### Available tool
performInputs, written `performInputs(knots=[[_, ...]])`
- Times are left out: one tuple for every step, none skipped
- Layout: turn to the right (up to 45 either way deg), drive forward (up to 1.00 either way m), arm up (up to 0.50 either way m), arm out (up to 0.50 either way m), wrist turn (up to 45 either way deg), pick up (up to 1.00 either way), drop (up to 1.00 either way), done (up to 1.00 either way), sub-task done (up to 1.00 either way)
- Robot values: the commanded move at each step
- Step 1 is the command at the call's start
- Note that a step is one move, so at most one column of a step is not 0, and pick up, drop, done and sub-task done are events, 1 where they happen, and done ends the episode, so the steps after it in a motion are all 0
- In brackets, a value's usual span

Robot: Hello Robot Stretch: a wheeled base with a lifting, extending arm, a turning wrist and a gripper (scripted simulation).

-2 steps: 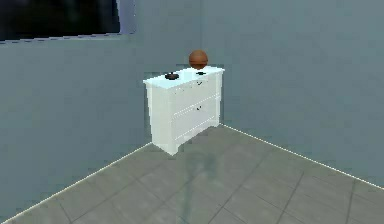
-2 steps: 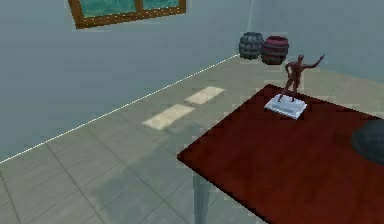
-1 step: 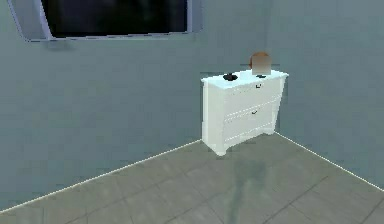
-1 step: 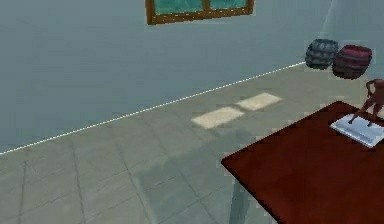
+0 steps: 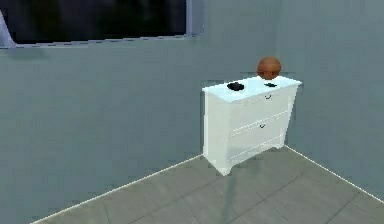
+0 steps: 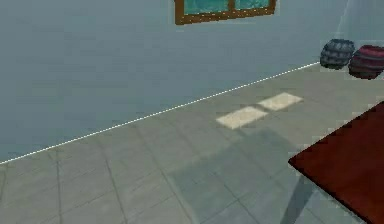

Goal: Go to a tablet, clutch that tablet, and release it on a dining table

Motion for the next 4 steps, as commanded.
performInputs(knots=[[45.0,0.0,0.0,0.0,0.0,0.0,0.0,0.0,0.0],[27.0,0.0,0.0,0.0,0.0,0.0,0.0,0.0,0.0],[0.0,0.1,0.0,0.0,0.0,0.0,0.0,0.0,0.0],[45.0,0.0,0.0,0.0,0.0,0.0,0.0,0.0,0.0]])
